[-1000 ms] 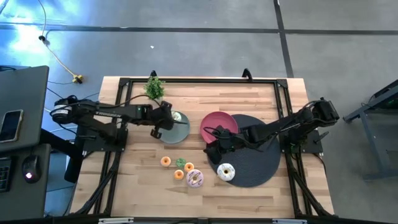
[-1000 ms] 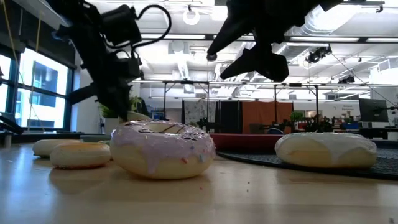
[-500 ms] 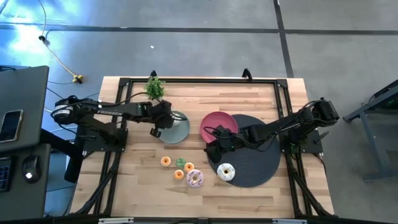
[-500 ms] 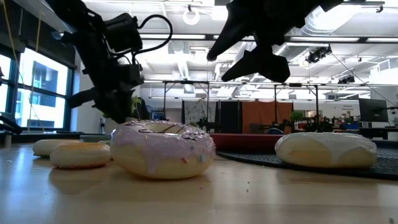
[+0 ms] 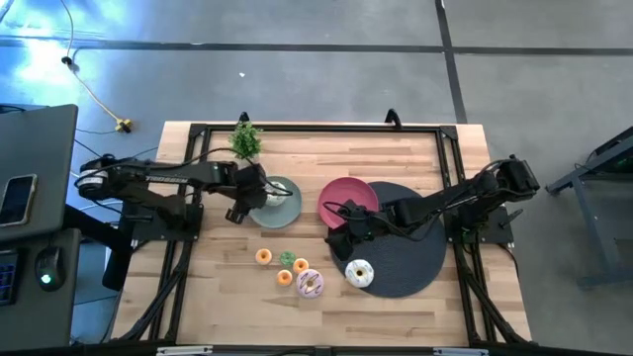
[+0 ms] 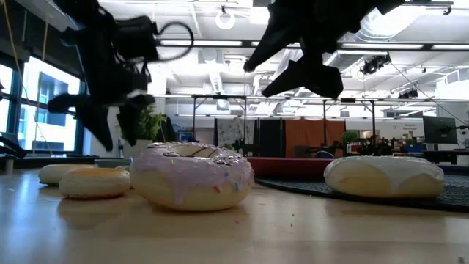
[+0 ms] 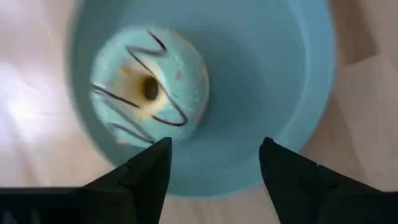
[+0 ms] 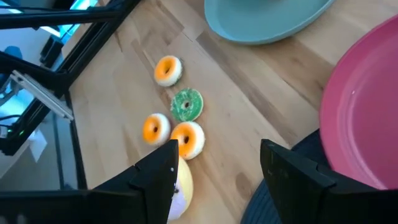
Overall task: Pick & Place donuts
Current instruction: Put the large purple donut on the gray plate
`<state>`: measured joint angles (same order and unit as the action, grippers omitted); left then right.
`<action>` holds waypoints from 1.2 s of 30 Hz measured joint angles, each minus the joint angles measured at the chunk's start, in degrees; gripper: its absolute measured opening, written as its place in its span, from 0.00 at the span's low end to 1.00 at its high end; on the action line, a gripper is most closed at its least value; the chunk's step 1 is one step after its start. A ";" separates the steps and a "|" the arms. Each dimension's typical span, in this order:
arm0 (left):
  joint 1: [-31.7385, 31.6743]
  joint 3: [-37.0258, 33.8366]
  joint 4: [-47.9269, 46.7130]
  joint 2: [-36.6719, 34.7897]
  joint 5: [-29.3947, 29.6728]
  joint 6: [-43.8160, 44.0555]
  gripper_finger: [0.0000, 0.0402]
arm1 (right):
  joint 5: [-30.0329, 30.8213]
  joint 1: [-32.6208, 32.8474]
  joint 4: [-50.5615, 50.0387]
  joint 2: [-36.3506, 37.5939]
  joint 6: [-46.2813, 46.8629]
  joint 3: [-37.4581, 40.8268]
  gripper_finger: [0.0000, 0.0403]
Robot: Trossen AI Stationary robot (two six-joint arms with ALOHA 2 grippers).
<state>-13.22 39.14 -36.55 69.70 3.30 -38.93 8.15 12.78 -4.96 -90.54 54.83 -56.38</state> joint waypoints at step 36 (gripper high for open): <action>9.25 6.71 5.65 -15.39 -3.53 0.09 0.58 | -5.07 -3.06 2.26 -0.04 2.16 0.02 0.54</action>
<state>-3.97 45.84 -30.90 54.30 -0.23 -38.84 3.09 9.72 -2.70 -90.59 56.99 -56.36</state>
